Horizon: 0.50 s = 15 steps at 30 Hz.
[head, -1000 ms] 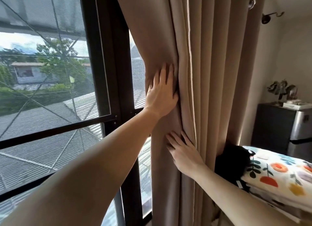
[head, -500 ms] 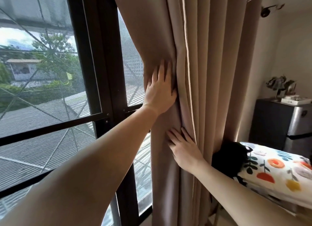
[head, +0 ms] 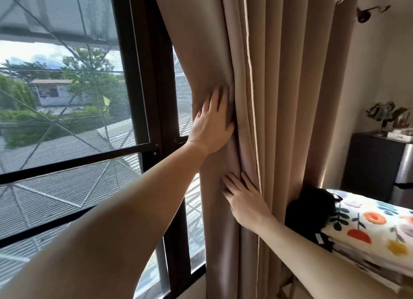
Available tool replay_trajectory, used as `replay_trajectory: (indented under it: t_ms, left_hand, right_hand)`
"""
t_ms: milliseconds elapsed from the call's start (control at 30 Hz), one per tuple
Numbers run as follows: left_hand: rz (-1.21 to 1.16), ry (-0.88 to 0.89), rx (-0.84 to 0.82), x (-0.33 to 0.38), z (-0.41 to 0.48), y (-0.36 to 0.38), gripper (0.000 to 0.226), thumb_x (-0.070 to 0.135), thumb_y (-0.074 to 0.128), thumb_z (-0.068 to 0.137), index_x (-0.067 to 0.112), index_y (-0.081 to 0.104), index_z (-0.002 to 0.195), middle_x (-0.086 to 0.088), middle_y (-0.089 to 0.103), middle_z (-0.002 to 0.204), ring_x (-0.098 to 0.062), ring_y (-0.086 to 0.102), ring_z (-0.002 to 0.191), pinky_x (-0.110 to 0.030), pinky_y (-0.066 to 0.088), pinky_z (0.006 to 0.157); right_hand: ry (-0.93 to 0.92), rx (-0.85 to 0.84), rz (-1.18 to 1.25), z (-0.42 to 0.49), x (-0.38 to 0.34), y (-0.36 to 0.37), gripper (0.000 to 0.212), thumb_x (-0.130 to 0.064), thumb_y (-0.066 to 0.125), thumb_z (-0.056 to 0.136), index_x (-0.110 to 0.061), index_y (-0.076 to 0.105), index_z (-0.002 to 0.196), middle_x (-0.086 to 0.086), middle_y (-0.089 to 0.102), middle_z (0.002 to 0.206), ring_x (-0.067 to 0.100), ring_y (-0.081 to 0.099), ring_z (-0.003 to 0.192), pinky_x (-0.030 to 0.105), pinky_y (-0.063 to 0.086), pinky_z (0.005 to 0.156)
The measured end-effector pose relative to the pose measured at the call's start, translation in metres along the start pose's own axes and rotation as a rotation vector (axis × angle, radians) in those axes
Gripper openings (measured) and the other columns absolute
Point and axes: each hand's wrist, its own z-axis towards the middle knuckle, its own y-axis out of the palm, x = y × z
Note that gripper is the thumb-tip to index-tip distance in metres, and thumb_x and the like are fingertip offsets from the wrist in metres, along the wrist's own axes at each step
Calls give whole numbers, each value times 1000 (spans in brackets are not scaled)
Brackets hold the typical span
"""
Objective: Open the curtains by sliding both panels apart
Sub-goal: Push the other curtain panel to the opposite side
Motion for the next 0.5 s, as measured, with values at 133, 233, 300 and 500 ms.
replay_trajectory:
  t_ms: [133,233,300,500]
  left_hand:
    - [-20,-19,-37,1,-16,-14,91,45,56,99,16,8,171,-13,10,177,-38,18,162,-61,32,125]
    - [-2,-28,-37,1,-34,-28,87,49,53,103,19,7,171,-10,9,178,-33,16,163,-59,35,125]
    - [18,-33,-45,-1,-47,-37,86,51,51,105,20,7,171,-9,9,178,-32,17,163,-57,38,123]
    - [66,-17,-46,-11,-86,-73,82,52,49,104,21,12,170,-9,13,177,-33,24,160,-54,42,121]
  right_hand:
    - [-16,-1,3,-5,-13,-4,33,-18,69,84,-13,77,116,12,52,155,31,39,149,50,4,125]
    - [-30,1,24,-11,-25,-11,34,-19,66,87,-13,75,120,12,51,156,31,38,149,51,4,125]
    - [-38,-4,38,-15,-36,-18,37,-19,65,89,-13,73,124,12,50,157,31,35,151,51,4,124]
    - [-70,-2,60,-21,-75,-40,40,-18,69,86,-13,73,126,14,51,155,33,37,150,53,9,124]
